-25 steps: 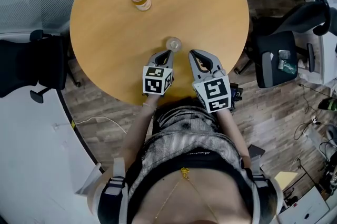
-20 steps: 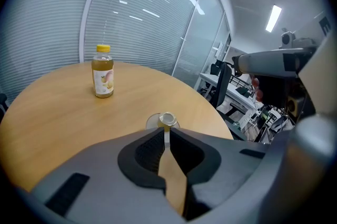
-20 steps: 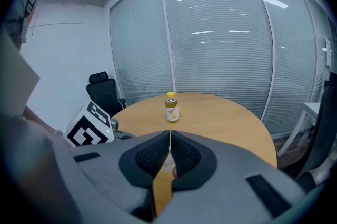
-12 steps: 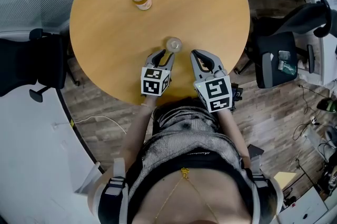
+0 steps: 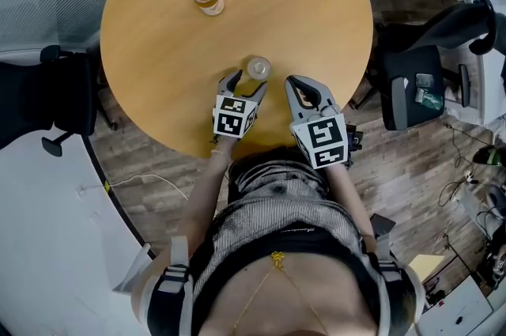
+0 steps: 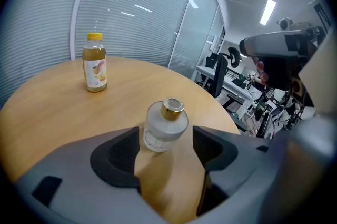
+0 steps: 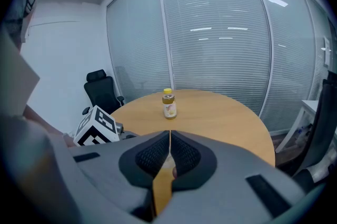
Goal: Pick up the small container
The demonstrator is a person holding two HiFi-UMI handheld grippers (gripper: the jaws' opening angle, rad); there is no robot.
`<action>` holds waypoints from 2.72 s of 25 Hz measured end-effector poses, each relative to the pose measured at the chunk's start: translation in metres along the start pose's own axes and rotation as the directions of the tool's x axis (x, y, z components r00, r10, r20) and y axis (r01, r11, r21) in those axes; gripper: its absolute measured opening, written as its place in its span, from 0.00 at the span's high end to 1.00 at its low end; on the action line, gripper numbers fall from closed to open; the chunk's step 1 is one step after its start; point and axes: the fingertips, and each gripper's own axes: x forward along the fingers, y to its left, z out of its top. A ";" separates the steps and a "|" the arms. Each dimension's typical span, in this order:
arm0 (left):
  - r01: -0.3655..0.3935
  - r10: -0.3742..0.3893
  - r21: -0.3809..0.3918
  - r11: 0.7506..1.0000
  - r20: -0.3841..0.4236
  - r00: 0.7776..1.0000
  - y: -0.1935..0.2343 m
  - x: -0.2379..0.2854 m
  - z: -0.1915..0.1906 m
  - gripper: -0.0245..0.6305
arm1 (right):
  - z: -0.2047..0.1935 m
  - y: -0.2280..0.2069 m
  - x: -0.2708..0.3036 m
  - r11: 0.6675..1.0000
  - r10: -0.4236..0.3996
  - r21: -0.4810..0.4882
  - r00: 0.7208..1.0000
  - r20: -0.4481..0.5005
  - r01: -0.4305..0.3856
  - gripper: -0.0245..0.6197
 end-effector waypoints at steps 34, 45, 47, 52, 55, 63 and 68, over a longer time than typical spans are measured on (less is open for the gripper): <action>-0.034 0.033 0.092 0.995 0.007 0.999 0.002 0.045 0.010 0.42 | -0.001 -0.005 0.006 1.000 0.010 0.014 1.000 -0.017 -0.010 0.93; -0.059 0.058 0.119 0.991 0.009 0.998 0.003 0.048 0.007 0.43 | -0.002 -0.005 0.006 1.000 0.007 0.012 1.000 -0.014 -0.007 0.93; -0.060 0.059 0.116 0.991 0.012 0.998 0.003 0.048 0.008 0.43 | -0.002 -0.006 0.005 1.000 0.006 0.012 1.000 -0.013 -0.005 0.93; -0.055 0.054 0.100 0.993 0.014 0.998 0.004 0.049 0.007 0.43 | -0.002 -0.008 0.005 1.000 0.000 0.017 1.000 -0.010 0.000 0.93; -0.048 0.047 0.103 0.994 0.014 0.999 0.002 0.049 0.007 0.43 | -0.001 -0.010 0.003 1.000 -0.005 0.016 1.000 -0.006 0.005 0.93; -0.048 0.046 0.101 0.994 0.020 0.999 0.004 0.046 0.010 0.43 | 0.000 -0.009 0.002 1.000 -0.009 0.019 1.000 0.000 0.009 0.93; -0.049 0.045 0.103 0.993 0.036 0.998 0.003 0.047 0.011 0.43 | -0.002 -0.009 0.000 1.000 -0.005 0.018 1.000 0.000 0.005 0.93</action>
